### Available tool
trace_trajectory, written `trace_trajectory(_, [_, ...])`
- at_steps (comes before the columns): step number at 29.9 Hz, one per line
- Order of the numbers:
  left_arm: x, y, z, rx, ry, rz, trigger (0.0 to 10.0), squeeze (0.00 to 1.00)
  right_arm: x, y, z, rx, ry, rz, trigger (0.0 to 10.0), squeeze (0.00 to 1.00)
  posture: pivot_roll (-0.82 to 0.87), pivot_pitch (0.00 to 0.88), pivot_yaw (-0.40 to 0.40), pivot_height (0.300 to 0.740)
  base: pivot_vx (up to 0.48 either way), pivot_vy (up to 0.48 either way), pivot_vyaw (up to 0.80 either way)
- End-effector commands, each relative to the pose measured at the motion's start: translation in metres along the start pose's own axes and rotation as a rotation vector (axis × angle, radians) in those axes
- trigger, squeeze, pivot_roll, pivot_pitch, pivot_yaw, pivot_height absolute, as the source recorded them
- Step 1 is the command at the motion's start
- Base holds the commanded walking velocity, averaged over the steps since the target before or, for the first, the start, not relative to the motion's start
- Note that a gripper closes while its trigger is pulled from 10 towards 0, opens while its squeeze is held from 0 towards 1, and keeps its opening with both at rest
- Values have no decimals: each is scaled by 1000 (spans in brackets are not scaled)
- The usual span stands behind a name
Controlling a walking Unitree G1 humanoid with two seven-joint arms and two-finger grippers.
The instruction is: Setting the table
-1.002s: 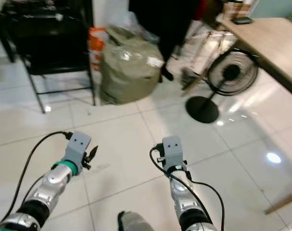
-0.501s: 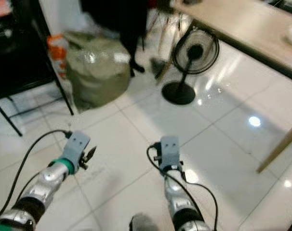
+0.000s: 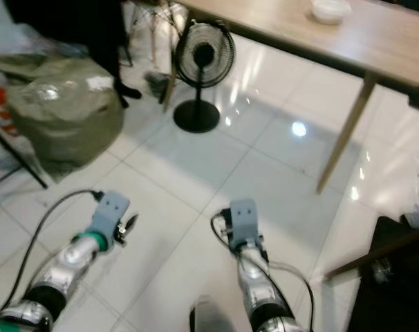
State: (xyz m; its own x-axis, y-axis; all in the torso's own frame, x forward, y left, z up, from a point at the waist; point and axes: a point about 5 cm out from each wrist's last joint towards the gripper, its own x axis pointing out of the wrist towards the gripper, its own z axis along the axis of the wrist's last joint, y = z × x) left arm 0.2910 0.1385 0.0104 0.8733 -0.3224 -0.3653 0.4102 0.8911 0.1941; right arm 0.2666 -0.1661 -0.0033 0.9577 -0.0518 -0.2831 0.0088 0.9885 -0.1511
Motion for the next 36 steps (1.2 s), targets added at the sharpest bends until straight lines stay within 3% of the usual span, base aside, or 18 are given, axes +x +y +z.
trace_trajectory(1, [-4, 0, -8, -4, 30, 1, 10000, 0, 1, 1, 2, 4, -6, 2, 10000, 0, -47, 0, 71, 740, 0, 0, -800])
trace_trajectory(14, [-4, -1, -9, -10, 32, 5, 10000, 0, -1, 0, 0, 2, -4, 6, 10000, 0, -43, 0, 60, 740, 0, 0, -800])
trace_trajectory(21, [-7, 5, -12, -15, 36, 53, 10000, 0, 2, 10, 5, -16, -17, 73, 10000, 0, -5, 0, 29, 740, 0, 0, -800])
trace_trajectory(23, [-17, 18, -22, -49, 49, 145, 10000, 0, 10, 23, 16, -47, -33, 150, 10000, 0, 46, 0, -16, 740, 0, 0, -800])
trace_trajectory(32, [-32, 34, -34, -91, 59, 256, 10000, 0, 17, 35, 25, -47, -33, 218, 10000, 0, 142, 0, -92, 740, 0, 0, -800])
trace_trajectory(36, [-38, 37, -40, -98, 69, 274, 10000, 0, 18, 40, 28, -51, -38, 245, 10000, 0, 128, 0, -90, 740, 0, 0, -800])
